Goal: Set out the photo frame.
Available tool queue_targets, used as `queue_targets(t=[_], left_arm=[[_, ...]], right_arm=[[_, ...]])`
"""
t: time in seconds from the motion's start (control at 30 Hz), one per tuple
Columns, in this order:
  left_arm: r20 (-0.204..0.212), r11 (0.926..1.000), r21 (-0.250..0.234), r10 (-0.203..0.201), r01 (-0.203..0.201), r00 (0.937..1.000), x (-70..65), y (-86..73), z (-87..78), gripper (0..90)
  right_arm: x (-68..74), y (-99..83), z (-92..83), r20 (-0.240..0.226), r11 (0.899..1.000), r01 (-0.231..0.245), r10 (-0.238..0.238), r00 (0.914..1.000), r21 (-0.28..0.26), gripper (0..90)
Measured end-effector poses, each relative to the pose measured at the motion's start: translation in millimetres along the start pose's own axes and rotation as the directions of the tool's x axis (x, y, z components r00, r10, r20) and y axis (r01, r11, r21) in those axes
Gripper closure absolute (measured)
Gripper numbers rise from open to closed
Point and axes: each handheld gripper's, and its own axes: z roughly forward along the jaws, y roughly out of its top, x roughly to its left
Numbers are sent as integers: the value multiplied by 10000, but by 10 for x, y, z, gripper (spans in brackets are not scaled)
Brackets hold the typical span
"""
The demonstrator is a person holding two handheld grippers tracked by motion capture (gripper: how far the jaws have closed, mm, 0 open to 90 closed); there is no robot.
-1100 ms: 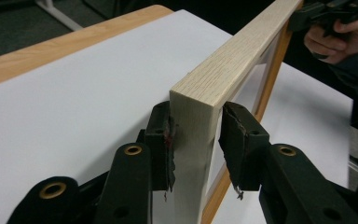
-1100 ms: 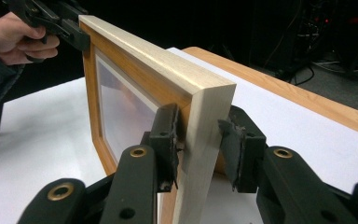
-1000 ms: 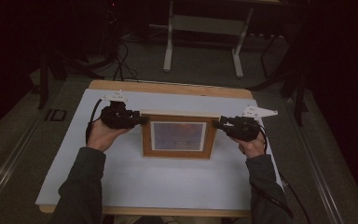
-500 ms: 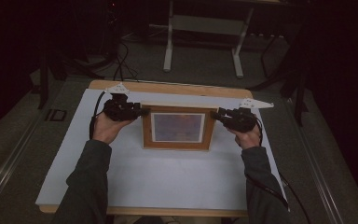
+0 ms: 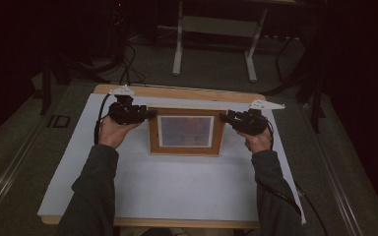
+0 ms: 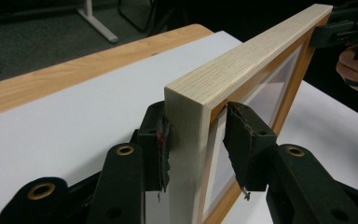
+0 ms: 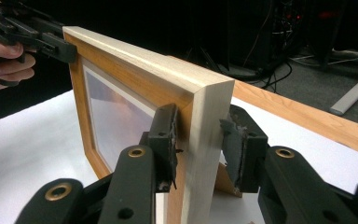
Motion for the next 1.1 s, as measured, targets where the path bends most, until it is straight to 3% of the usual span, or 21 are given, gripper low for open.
queue_targets(t=[0.27, 0.67, 1.1], left_arm=[[-37, 9997, -64, 235, -235, 9997, -48, 5, -1, 620], [-467, 9947, -760, 657, -691, 9967, -52, 20, -19, 621], [-199, 9989, -462, -20, 11, 9998, 38, -3, 74, 616]], right_arm=[[30, -22, -49, 71, 10000, -33, 33, 10000, -89, 663], [15, 73, -16, 314, 9989, 246, -233, 9992, -404, 655], [-50, 36, 55, 411, 9996, -271, 272, 9988, -26, 650]])
